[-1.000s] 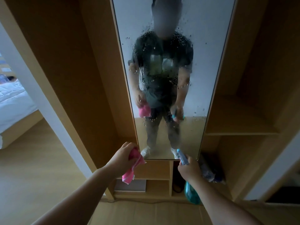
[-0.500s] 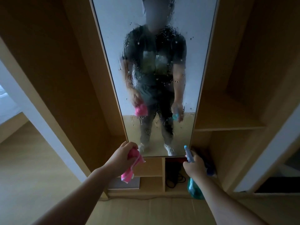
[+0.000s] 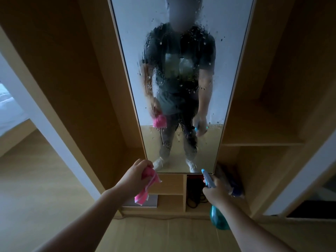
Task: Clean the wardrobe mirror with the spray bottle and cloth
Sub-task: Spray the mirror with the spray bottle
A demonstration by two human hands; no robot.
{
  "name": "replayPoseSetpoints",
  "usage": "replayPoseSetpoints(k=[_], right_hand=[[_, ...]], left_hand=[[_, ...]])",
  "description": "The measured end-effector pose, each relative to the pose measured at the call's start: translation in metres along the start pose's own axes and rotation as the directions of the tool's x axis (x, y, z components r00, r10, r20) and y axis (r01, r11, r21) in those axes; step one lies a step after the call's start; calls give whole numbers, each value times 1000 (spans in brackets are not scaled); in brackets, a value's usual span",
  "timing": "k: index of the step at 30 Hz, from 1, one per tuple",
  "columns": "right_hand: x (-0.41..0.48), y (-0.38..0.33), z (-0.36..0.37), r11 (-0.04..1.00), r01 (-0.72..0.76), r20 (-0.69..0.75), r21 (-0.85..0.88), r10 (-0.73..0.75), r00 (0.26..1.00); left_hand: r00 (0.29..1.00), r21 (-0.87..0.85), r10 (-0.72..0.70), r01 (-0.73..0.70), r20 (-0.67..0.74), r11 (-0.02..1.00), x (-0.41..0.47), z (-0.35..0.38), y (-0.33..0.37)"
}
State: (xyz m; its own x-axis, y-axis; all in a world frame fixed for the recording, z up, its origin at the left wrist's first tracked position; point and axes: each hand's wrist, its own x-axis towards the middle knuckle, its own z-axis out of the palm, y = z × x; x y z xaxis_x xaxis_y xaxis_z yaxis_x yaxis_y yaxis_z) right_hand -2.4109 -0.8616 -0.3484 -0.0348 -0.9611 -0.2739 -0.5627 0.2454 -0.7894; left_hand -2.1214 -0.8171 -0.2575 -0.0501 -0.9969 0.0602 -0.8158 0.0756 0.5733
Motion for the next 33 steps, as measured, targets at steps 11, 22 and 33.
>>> replayPoseSetpoints(k=[11,22,33], right_hand=[[-4,-24,31,995,95,64,-33,-93,994],[-5,-18,32,992,80,-13,-102,-81,997],[-13,-62,-55,939,202,-103,277,-180,978]], left_hand=[[1000,-12,-18,18,-23,1000,-18,-14,-25],[999,-20,-37,37,-16,999,-14,-12,-24],[993,-40,79,-76,85,996,24,8,41]])
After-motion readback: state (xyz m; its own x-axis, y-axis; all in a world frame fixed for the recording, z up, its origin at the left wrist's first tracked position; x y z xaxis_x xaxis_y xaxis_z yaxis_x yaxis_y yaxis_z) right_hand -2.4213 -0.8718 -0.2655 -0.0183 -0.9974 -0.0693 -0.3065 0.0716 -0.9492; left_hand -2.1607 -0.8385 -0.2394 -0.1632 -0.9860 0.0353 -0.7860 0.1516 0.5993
